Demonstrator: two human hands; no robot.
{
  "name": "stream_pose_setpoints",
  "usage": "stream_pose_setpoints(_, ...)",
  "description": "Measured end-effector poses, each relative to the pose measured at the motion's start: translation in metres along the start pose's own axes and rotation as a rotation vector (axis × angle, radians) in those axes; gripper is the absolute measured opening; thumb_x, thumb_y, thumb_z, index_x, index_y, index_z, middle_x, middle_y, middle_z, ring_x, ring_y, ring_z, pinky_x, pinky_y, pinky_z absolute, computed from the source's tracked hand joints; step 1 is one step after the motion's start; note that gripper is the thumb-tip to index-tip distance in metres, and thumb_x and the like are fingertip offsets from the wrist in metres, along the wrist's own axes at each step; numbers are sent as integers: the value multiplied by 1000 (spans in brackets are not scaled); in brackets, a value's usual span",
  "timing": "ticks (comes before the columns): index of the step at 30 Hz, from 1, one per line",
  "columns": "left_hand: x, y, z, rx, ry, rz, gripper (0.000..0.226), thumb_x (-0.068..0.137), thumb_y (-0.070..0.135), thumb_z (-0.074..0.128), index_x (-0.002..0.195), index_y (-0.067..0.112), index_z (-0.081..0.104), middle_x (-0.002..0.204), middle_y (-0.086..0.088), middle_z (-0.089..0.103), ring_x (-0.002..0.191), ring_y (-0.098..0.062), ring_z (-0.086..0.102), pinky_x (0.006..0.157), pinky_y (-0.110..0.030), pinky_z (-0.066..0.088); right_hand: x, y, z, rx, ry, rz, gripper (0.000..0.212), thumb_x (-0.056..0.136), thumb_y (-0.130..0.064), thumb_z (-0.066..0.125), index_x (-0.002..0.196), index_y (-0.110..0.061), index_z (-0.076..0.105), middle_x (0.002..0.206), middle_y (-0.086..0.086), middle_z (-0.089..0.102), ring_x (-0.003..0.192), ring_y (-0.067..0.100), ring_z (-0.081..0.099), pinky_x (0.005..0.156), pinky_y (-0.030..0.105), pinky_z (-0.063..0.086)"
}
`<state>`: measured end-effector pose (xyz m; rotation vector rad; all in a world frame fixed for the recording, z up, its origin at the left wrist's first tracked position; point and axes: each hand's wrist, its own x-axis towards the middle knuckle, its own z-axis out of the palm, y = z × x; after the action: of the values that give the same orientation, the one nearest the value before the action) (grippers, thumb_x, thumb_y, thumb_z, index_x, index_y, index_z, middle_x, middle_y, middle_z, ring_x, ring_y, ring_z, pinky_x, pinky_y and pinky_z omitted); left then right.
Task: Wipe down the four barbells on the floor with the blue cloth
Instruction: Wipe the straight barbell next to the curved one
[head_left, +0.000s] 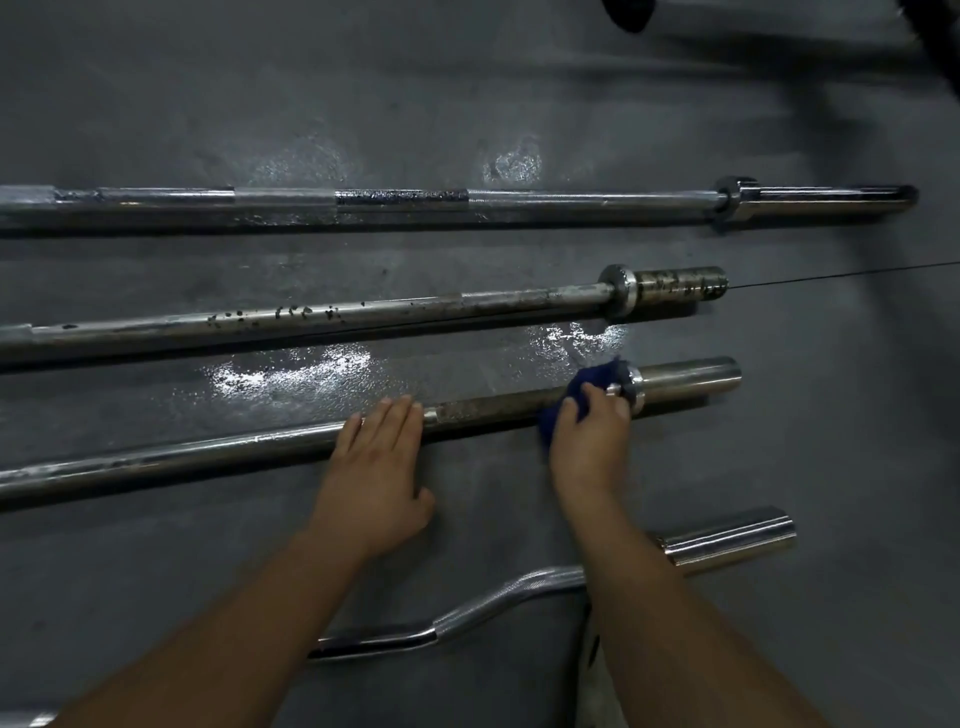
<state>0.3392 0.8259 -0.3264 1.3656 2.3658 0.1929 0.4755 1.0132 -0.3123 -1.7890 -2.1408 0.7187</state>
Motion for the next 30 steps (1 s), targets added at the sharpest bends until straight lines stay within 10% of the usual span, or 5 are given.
stream_pose_setpoints(14,0,-1,4,72,7,3,96,64,45,57,150,6,38,155,-11,39,142,-29,36,118,-52,25,14,12,-16,-45,-171,-260,36,92,-15,62,127,-9,63,123,11,57,110,25,57,91,19,35)
stream_pose_setpoints(19,0,0,7,71,24,0,95,65,44,57,150,6,38,156,-12,37,143,-29,34,118,-53,26,8,12,-14,-23,-15,-27,36,92,-16,60,128,-9,61,127,12,51,108,28,56,88,21,35)
stream_pose_setpoints(24,0,1,1,69,-8,5,97,63,45,56,149,5,39,155,-13,39,143,-30,35,118,-52,27,-20,-25,15,-18,-307,-480,31,85,-12,62,115,-8,67,111,13,59,98,32,60,91,36,49)
stream_pose_setpoints(28,0,1,1,42,7,-8,96,66,44,54,152,7,35,159,-10,33,147,-27,29,120,-50,20,-12,-7,8,38,-40,-81,34,92,-11,59,125,-7,63,126,14,52,109,30,57,97,25,38)
stream_pose_setpoints(30,-1,2,3,55,2,-2,97,64,43,56,151,6,36,158,-11,35,145,-29,32,119,-51,22,-27,-16,19,12,-134,-169,34,91,-12,59,125,-7,63,121,14,52,106,30,57,96,27,41)
